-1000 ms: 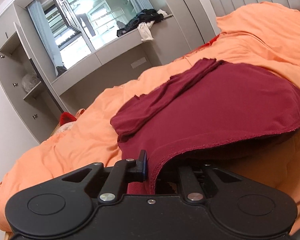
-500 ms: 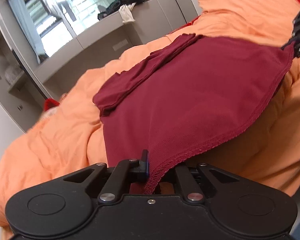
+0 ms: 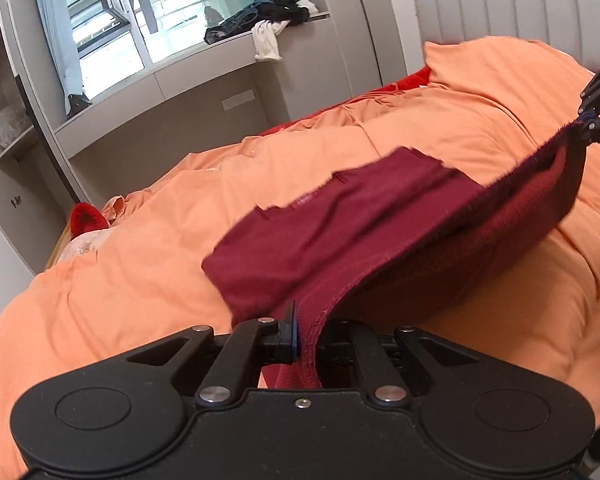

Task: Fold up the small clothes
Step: 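Grasp the hem with both tools and fold it up toward the collar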

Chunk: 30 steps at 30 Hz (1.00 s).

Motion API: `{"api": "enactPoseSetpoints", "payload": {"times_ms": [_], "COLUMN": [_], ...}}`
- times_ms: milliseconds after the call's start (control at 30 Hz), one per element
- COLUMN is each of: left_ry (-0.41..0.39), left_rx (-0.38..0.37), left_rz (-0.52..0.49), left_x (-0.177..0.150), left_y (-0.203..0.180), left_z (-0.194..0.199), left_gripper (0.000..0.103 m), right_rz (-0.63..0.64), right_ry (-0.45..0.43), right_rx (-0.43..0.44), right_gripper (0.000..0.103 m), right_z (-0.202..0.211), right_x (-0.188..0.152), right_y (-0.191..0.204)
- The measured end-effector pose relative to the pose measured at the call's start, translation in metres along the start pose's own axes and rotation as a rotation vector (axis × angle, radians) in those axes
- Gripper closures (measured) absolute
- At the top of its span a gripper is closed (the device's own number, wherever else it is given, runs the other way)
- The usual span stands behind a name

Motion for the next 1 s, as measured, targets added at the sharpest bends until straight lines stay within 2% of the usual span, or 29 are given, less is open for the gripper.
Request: {"api": "enactPoseSetpoints", "payload": {"times_ms": [200, 300, 400, 633, 833, 867, 933, 967, 1000], "left_ry": [0.045, 0.091, 0.153, 0.230, 0.314, 0.324, 0.323, 0.307, 0.273], "left_rx": [-0.010, -0.018, -0.068, -0.038, -0.062, -0.071, -0.084, -0.077, -0.055], "left_rz": [0.041, 0.079, 0.155, 0.190, 0.218, 0.231, 0.270, 0.288, 0.317], "left_x": [0.057, 0.084, 0.103, 0.110, 0.108, 0.108, 0.108, 0.108, 0.110], "left_y": [0.029, 0.048, 0.070, 0.097, 0.119, 0.124, 0.135, 0.141, 0.150], "left_z": [-0.060, -0.104, -0.156, -0.259, -0.326, -0.334, -0.347, -0.351, -0.352], "left_gripper": [0.097, 0.097, 0.097, 0.097, 0.095, 0.092, 0.075, 0.050, 0.031], "right_rz": [-0.021, -0.036, -0.061, -0.107, -0.119, -0.133, -0.163, -0.172, -0.178], "right_ry": [0.007, 0.031, 0.068, 0.126, 0.180, 0.186, 0.192, 0.193, 0.194], "right_rx": [-0.033, -0.046, -0.059, -0.037, -0.008, 0.000, 0.017, 0.024, 0.022], "right_gripper": [0.094, 0.094, 0.094, 0.094, 0.094, 0.094, 0.094, 0.094, 0.090], "right_z": [-0.031, -0.063, -0.106, -0.198, -0.263, -0.273, -0.291, -0.298, -0.303], "right_x": [0.051, 0.071, 0.082, 0.101, 0.098, 0.095, 0.089, 0.086, 0.083], "right_y": [-0.058, -0.088, -0.120, -0.174, -0.199, -0.204, -0.214, -0.218, -0.219]}}
Point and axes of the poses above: each gripper's, at about its wrist camera, not at the fingertips, and z roughly against the way its jaws point, y to its left, x to its top, the point moved 2 cm from there along -z, roughly the way its jaws point, and after that the axes turned 12 degrees about z, right-handed, at the moved point
